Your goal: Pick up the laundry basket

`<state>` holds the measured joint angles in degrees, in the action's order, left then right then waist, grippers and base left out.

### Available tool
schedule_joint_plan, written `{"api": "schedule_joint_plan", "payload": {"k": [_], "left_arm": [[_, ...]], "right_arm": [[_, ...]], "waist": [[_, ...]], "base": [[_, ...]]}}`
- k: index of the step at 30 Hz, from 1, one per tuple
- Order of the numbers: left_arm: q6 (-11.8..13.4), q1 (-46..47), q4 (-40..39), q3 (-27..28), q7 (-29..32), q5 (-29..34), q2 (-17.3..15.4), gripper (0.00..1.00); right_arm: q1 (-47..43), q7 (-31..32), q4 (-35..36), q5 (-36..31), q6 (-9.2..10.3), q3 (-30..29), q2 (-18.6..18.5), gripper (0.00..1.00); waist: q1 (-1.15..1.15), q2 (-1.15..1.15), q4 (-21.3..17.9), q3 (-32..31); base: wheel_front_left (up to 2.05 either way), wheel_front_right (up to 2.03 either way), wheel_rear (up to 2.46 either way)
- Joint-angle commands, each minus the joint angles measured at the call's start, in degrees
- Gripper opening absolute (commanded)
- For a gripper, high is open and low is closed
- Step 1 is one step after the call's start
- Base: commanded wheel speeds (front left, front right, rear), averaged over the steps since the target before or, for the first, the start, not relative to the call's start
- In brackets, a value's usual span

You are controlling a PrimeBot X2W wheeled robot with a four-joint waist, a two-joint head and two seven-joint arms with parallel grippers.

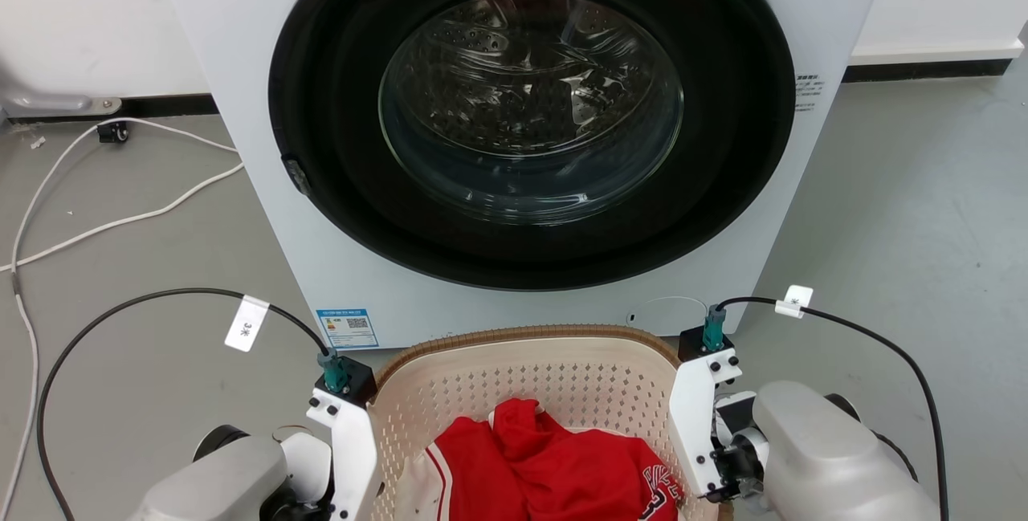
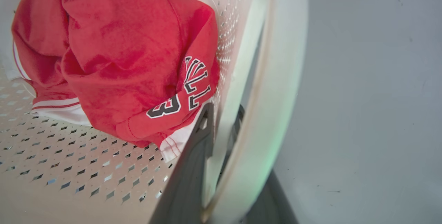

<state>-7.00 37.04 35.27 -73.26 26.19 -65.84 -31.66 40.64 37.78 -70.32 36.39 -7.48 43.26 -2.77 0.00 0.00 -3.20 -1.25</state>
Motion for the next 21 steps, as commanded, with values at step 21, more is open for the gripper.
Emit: {"api": "schedule_joint_plan", "payload": {"k": [21], "left_arm": [[-0.78, 1.74, 0.35, -0.26, 0.31, 0.34, -0.11, 0.0]], "right_arm": [[2.41, -1.05, -1.0, 1.84, -0.01, 1.79, -0.58, 0.0]], "waist": [[0.0, 0.0, -0.35, 0.24]], "base": [[0.0, 0.0, 0.0]]}}
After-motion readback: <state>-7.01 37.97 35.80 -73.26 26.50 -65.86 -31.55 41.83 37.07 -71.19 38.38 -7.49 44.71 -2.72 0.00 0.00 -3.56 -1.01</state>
